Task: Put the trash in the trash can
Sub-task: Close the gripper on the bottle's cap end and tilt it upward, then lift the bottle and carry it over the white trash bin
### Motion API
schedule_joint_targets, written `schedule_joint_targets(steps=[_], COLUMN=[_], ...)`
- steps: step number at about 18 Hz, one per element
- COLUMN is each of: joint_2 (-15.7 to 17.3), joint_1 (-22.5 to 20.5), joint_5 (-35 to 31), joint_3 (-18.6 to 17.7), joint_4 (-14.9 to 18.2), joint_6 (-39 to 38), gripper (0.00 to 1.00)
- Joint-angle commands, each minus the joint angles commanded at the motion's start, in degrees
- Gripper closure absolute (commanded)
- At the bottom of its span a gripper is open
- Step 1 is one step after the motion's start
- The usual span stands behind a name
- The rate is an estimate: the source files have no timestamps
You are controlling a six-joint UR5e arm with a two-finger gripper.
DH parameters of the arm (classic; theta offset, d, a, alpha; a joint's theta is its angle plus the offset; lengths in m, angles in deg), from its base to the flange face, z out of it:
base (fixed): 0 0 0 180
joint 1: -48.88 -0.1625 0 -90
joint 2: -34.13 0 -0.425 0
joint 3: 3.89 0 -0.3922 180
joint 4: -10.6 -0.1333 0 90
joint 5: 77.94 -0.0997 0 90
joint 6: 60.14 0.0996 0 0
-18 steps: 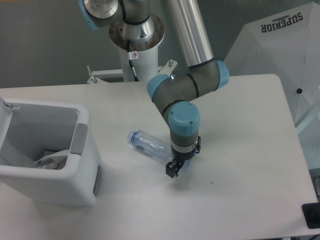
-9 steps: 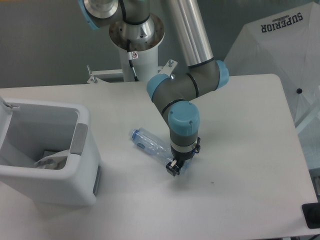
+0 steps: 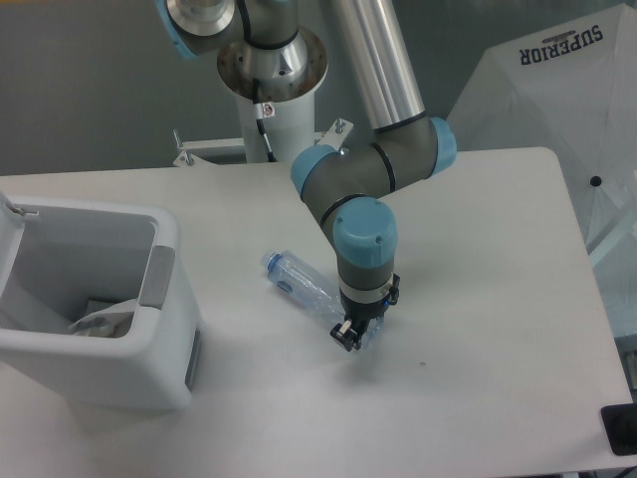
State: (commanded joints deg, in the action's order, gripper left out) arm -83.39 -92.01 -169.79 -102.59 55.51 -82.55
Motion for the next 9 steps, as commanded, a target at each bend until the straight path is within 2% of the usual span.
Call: schedule_joint_targets(steps=[3, 9], joint_2=[2.1, 10.1], joint_1=[0.1, -0.4], joint_5=[0.0, 2.4], joint_3=[2.9, 8.8], joint_4=[0.0, -0.9], joint_6=[3.4, 7.0], gripper=[0.42, 0.42])
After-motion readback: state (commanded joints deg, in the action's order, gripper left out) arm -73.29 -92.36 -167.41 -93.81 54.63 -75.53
